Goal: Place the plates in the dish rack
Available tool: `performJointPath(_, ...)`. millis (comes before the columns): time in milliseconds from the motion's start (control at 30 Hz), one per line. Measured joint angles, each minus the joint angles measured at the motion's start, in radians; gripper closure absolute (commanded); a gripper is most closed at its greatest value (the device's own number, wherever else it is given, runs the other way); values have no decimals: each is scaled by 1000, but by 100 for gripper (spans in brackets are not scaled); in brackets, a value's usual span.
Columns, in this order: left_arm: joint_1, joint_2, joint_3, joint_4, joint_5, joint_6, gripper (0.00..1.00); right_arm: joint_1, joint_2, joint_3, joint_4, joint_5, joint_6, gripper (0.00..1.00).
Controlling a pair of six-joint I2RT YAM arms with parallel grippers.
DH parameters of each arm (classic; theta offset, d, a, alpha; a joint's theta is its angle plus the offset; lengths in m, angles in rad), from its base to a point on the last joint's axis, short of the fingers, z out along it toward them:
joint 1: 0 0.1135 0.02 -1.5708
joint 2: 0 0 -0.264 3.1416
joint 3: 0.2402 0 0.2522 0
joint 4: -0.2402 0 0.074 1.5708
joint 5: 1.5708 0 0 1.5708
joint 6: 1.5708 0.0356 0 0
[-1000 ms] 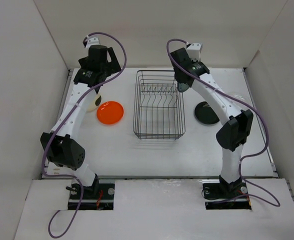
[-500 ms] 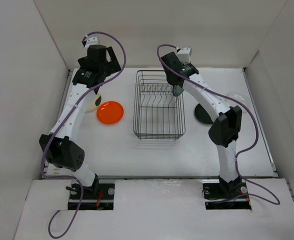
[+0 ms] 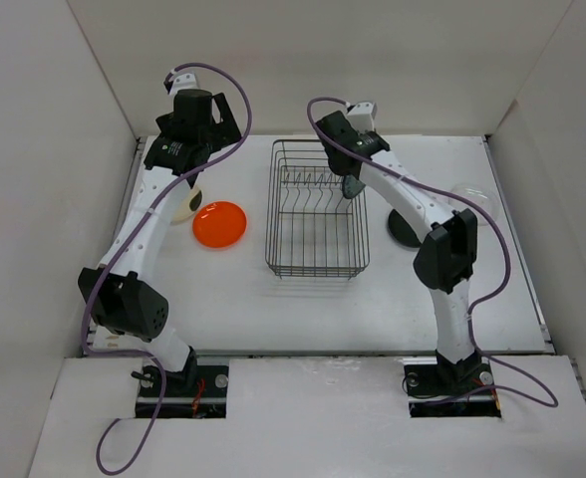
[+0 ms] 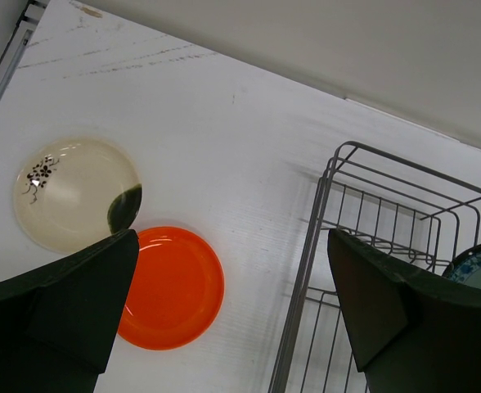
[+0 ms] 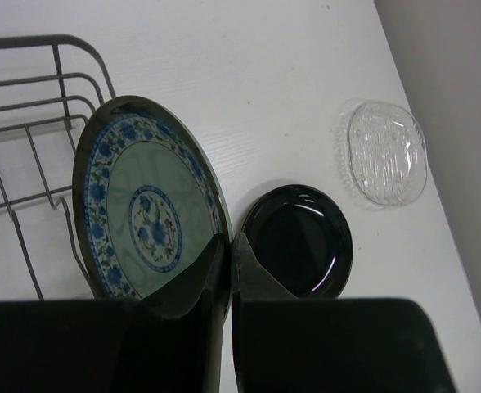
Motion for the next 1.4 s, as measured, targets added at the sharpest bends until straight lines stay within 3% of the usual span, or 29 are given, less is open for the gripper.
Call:
performJointPath(200,0,0,0,0,1,0,0,16,12,-31,6,0,-5,100)
performJointPath(267,0,0,0,0,2,0,0,24,13,-34,7,0,-8,93)
performJointPath(400,0,0,0,0,2,0,0,36,18,-36,8,-1,-16,75)
performJointPath(433,0,0,0,0,2,0,0,36,23,-36,11,-2,-16,63)
performJointPath(467,0,0,0,0,2,0,0,38,27,-37,13,-5,-16,57)
performJointPath(533,0,0,0,0,5,0,0,42,39,-38,14,-12,-18,49)
performJointPath(700,0,0,0,0,9,0,0,48,44,-41,18,-20,-20,39)
performJointPath(800,0,0,0,0,9,0,0,43,24,-59,41,-51,-16,21)
performJointPath(867,0,0,0,0,11,0,0,32,-37,-119,79,-107,-23,0)
performJointPath(933,0,0,0,0,13,0,0,3,-130,-202,135,-193,-41,0)
performJointPath(1033,0,0,0,0,23,0,0,-121,-319,-347,246,-369,-60,0)
performJointPath(1200,0,0,0,1,50,0,0,-509,-569,-662,528,-628,-19,0)
performJointPath(1300,0,0,0,0,78,0,0,-707,-635,-903,634,-732,35,0)
performJointPath(1400,0,0,0,1,110,-1,0,-797,-640,-1088,665,-794,80,0)
